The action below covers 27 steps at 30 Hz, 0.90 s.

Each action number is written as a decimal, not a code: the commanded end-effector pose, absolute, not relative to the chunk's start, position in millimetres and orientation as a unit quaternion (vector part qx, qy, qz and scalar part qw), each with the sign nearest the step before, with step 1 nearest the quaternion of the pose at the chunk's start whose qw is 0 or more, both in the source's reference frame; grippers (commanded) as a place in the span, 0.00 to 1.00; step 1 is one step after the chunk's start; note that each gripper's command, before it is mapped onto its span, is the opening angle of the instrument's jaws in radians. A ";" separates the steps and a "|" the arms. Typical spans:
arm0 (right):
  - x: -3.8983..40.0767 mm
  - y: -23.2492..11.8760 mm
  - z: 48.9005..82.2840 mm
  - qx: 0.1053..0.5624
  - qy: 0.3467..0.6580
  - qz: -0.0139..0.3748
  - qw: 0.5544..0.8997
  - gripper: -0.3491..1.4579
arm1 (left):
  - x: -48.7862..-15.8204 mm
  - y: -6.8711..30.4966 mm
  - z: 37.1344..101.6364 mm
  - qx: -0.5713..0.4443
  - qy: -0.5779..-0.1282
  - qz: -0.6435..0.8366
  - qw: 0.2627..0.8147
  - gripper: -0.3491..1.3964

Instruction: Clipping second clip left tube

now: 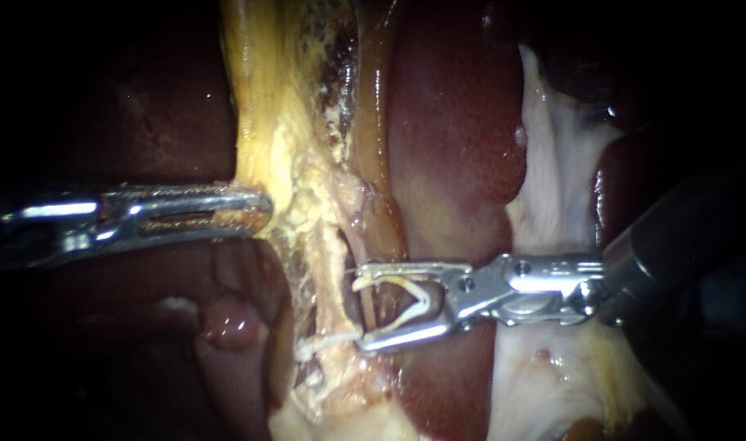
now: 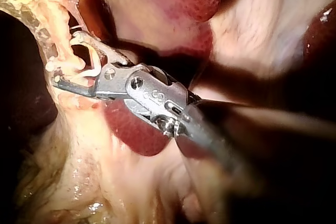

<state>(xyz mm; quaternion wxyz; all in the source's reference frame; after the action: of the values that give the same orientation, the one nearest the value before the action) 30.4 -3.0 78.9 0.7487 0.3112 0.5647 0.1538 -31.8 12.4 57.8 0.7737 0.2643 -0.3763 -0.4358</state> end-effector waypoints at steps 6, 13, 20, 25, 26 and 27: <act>31.7 -3.1 80.1 0.310 0.554 0.152 0.758 0.52 | -31.7 12.4 56.9 0.263 -0.379 -0.434 0.773 0.00; 33.0 -3.5 80.1 0.327 0.565 0.144 0.743 0.52 | -31.7 12.3 56.4 0.262 -0.381 -0.433 0.774 0.00; 34.6 -4.2 77.9 0.367 0.588 0.137 0.707 0.50 | -31.6 12.3 56.4 0.261 -0.381 -0.433 0.774 0.00; 36.4 -4.7 77.8 0.377 0.593 0.133 0.699 0.50 | -31.6 12.3 56.5 0.261 -0.381 -0.433 0.774 0.00; 36.6 -4.8 77.8 0.378 0.592 0.135 0.699 0.50 | -31.7 12.3 56.5 0.261 -0.381 -0.433 0.774 0.00; 36.9 -4.8 77.9 0.378 0.592 0.134 0.699 0.50 | -31.7 12.3 56.5 0.261 -0.381 -0.433 0.774 0.00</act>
<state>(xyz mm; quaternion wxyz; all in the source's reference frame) 37.1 -4.8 77.9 0.6987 0.3773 0.5927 0.1345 -31.6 12.3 56.4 0.7740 0.2607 -0.3812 -0.4332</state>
